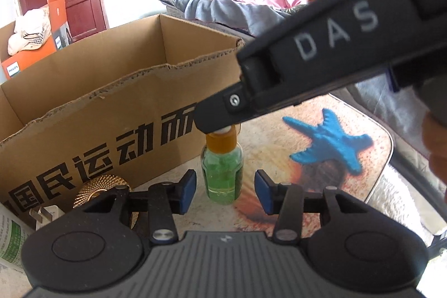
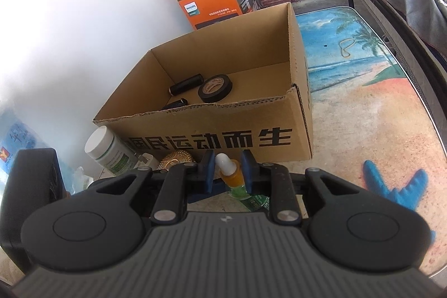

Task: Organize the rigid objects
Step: 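Grasp the green dropper bottle with the right gripper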

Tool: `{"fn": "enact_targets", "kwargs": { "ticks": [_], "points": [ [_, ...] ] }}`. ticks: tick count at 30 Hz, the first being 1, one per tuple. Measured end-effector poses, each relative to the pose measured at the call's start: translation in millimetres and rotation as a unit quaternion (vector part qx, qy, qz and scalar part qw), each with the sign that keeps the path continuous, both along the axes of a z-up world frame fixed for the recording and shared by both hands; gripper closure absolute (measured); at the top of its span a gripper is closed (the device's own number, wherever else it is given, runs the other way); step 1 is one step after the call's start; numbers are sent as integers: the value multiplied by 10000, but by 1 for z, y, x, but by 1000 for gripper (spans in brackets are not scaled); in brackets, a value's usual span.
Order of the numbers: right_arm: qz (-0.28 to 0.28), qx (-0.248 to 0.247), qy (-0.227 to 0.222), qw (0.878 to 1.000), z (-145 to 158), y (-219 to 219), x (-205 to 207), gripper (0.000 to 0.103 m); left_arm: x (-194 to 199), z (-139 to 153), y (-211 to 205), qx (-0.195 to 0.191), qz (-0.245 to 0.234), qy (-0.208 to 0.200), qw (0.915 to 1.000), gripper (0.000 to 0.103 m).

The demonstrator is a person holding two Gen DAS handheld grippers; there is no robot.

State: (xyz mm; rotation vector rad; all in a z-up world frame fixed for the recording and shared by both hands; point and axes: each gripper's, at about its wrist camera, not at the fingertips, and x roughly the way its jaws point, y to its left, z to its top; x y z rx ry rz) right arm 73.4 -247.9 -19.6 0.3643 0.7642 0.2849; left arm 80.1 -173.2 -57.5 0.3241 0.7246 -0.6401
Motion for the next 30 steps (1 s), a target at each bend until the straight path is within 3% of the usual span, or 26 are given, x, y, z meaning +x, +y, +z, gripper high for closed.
{"fn": "enact_targets", "kwargs": {
  "ticks": [4, 16, 25, 30],
  "points": [
    [34, -34, 89, 9999, -4, 1, 6, 79, 4, -9, -7, 113, -41, -5, 9999, 56],
    [9, 59, 141, 9999, -13, -2, 14, 80, 15, -21, -12, 90, -13, 109, 9999, 70],
    [-92, -15, 139, 9999, -5, -3, 6, 82, 12, -11, -10, -18, -19, 202, 9998, 70],
    [-33, -112, -30, 9999, 17, 3, -7, 82, 0, 9, -3, -109, -12, 67, 9999, 70]
  ]
}}
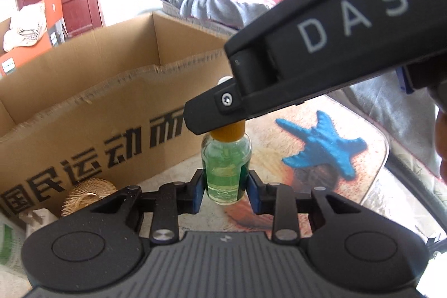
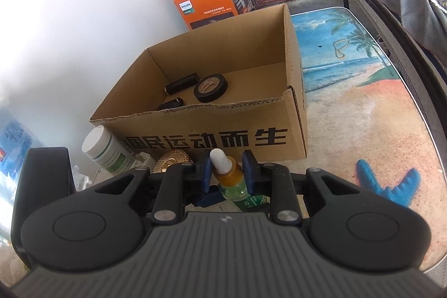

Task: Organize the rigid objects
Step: 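Grasp the green dropper bottle with the right gripper, then carry the dropper bottle into the box and open the right gripper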

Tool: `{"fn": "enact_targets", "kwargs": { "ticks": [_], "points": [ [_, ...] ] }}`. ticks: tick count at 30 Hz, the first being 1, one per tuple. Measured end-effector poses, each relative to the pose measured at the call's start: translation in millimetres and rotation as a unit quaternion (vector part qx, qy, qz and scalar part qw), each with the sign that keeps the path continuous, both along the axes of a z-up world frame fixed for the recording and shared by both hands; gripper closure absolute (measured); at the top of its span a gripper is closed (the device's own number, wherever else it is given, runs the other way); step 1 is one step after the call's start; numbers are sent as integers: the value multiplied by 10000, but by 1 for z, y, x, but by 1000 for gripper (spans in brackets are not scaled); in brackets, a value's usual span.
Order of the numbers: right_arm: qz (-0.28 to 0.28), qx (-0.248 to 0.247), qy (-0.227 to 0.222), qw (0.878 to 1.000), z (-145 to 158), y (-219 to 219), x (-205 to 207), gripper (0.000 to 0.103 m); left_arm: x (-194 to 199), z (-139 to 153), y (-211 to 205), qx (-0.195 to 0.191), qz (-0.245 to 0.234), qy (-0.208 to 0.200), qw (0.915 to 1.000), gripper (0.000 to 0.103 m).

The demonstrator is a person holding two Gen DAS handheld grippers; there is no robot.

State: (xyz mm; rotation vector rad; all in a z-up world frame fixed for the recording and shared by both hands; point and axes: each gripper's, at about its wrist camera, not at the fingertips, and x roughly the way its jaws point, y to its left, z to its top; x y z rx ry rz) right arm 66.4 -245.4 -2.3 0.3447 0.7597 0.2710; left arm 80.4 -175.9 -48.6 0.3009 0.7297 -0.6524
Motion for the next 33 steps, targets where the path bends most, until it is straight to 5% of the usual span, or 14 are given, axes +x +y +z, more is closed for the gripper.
{"fn": "enact_targets", "kwargs": {
  "ticks": [9, 17, 23, 27, 33],
  "points": [
    [573, -144, -852, 9946, 77, 28, -6, 82, -13, 70, 34, -311, 392, -696, 9963, 70],
    [1135, -35, -1052, 9880, 119, 60, 58, 83, 38, 115, 72, -458, 960, -385, 9936, 70],
    [1295, 44, -511, 9903, 104, 76, 126, 83, 101, 100, 91, -494, 1269, 448, 9897, 70],
    [1298, 64, -72, 9915, 75, 83, 159, 83, 134, 73, 98, -511, 1469, 1139, 9812, 70],
    [1264, 260, 442, 9907, 23, 82, 175, 83, 154, 43, 93, -185, 1604, 1635, 9732, 70]
  ]
}}
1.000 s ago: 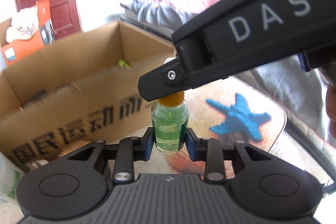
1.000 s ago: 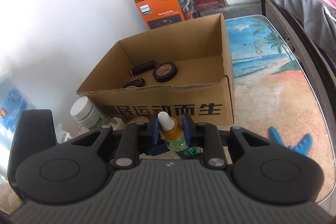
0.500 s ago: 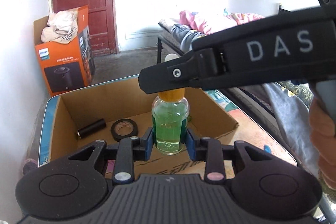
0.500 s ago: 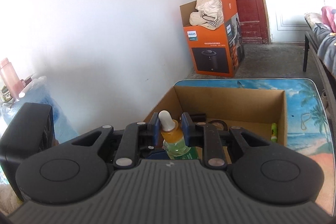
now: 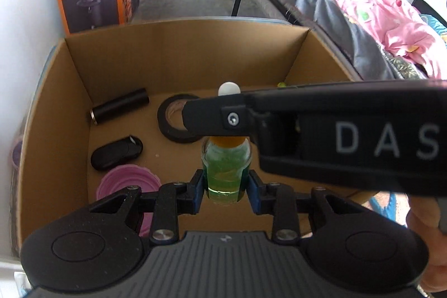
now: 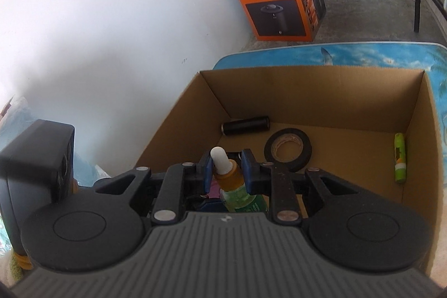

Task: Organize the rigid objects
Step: 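Carry the dropper bottle into the box and open the right gripper, then move the right gripper to the gold-lidded black jar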

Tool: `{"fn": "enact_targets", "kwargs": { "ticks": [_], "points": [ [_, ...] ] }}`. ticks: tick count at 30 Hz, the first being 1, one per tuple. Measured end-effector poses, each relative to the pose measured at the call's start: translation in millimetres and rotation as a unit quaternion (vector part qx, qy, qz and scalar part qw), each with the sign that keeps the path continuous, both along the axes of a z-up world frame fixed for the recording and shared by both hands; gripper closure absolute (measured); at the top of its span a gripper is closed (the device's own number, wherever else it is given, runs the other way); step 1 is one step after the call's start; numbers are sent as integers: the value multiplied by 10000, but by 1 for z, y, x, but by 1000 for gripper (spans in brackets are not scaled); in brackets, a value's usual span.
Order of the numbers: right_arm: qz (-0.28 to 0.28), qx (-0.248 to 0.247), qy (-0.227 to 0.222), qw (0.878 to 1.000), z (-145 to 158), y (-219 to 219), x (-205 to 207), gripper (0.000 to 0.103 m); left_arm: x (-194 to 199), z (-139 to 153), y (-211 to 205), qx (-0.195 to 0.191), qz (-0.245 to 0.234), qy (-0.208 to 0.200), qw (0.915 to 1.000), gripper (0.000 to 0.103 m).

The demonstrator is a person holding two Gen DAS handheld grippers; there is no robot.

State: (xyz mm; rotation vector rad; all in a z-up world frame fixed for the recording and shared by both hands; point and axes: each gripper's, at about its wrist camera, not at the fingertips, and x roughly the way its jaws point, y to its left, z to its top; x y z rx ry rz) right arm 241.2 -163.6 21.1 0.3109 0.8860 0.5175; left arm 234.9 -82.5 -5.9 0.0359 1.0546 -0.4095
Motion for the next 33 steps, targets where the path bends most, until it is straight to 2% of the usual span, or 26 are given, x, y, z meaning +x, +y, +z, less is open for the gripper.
{"fn": "enact_targets", "kwargs": {
  "ticks": [4, 9, 12, 17, 22, 27, 33],
  "points": [
    [27, 43, 305, 9995, -19, 1, 5, 83, 3, -9, -1, 73, 35, 230, 9997, 70],
    [32, 184, 636, 9978, -44, -4, 15, 82, 8, -9, -1, 153, 92, 207, 9996, 69],
    [-14, 342, 647, 9973, -44, -9, 15, 81, 3, -4, 1, 80, 94, 151, 9998, 69],
    [-135, 529, 432, 9976, -25, -18, 4, 75, -7, 11, 2, -91, 96, -292, 9995, 47],
    [-390, 802, 31, 9960, 6, -38, -25, 72, -34, 39, 8, -228, 20, -828, 9963, 40],
    [-732, 1039, -343, 9913, 32, -62, -77, 69, -67, 66, 19, -423, -73, -1227, 9915, 36],
    [-1224, 1301, -523, 9825, 36, -95, -143, 62, -111, 73, 30, -566, -319, -1421, 9877, 32]
  ]
}}
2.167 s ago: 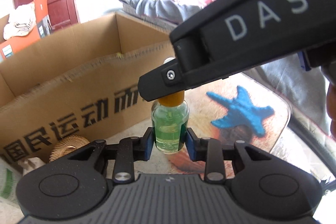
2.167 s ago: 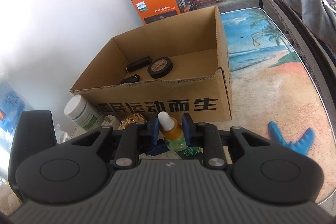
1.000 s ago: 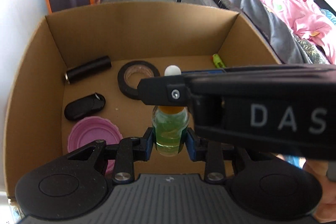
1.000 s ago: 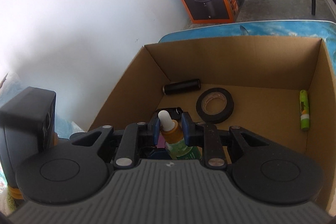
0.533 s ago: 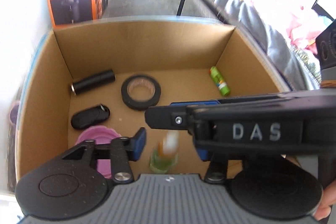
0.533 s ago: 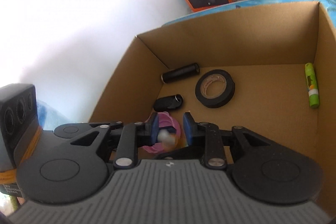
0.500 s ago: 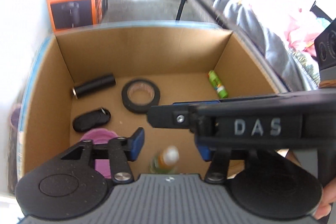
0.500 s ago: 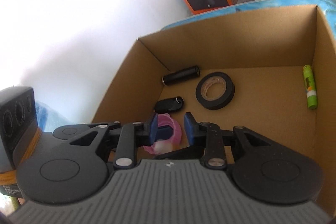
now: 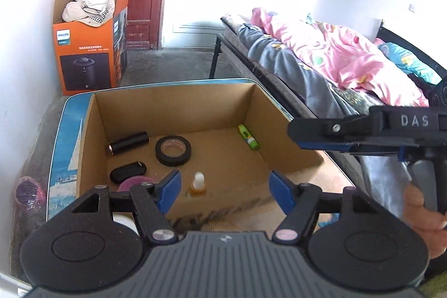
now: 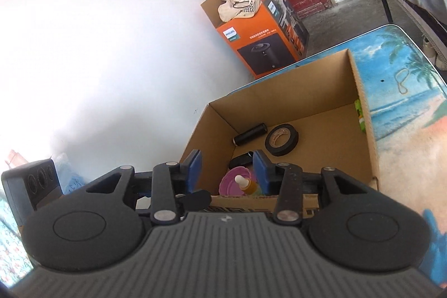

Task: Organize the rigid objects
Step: 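Move the right gripper to the gold-lidded black jar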

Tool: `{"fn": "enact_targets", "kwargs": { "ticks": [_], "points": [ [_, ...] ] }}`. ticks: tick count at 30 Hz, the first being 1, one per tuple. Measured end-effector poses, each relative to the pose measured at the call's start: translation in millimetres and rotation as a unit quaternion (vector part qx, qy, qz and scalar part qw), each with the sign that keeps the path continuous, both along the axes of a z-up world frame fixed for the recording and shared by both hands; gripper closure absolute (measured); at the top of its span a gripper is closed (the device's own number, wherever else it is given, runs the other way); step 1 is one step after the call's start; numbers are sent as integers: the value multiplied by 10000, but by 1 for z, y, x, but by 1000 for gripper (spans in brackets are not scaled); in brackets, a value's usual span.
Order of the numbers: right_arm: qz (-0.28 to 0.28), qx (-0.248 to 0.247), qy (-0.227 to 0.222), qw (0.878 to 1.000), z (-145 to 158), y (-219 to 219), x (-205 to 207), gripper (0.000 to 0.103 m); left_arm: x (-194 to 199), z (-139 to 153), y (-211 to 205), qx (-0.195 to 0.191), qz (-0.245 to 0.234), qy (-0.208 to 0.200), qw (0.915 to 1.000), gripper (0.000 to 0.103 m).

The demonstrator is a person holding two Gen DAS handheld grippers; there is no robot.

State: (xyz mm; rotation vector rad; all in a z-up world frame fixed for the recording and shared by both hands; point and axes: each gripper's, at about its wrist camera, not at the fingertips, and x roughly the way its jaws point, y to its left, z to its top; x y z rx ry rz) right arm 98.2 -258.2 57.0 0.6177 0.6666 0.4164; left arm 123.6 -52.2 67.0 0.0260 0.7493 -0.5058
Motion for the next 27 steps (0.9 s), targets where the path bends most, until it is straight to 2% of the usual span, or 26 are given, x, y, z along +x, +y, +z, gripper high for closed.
{"fn": "enact_targets", "kwargs": {
  "ticks": [7, 13, 20, 23, 27],
  "points": [
    [-79, 193, 516, 9985, -54, 2, -28, 62, -44, -31, -1, 221, -332, 141, 9991, 31],
    [26, 252, 1079, 9938, -105, 28, -12, 62, -48, -71, -17, 509, -328, 395, 9974, 32],
    [166, 42, 1333, 9909, -124, 46, 12, 62, -43, -103, -38, 1127, -212, 118, 9933, 33],
    [221, -65, 1430, 9895, -129, 50, 23, 62, -37, -110, -44, 1257, -154, 92, 9919, 33],
    [361, -147, 1510, 9878, -135, 58, 40, 62, -29, -115, -49, 1231, -158, 64, 9923, 33]
  ]
}}
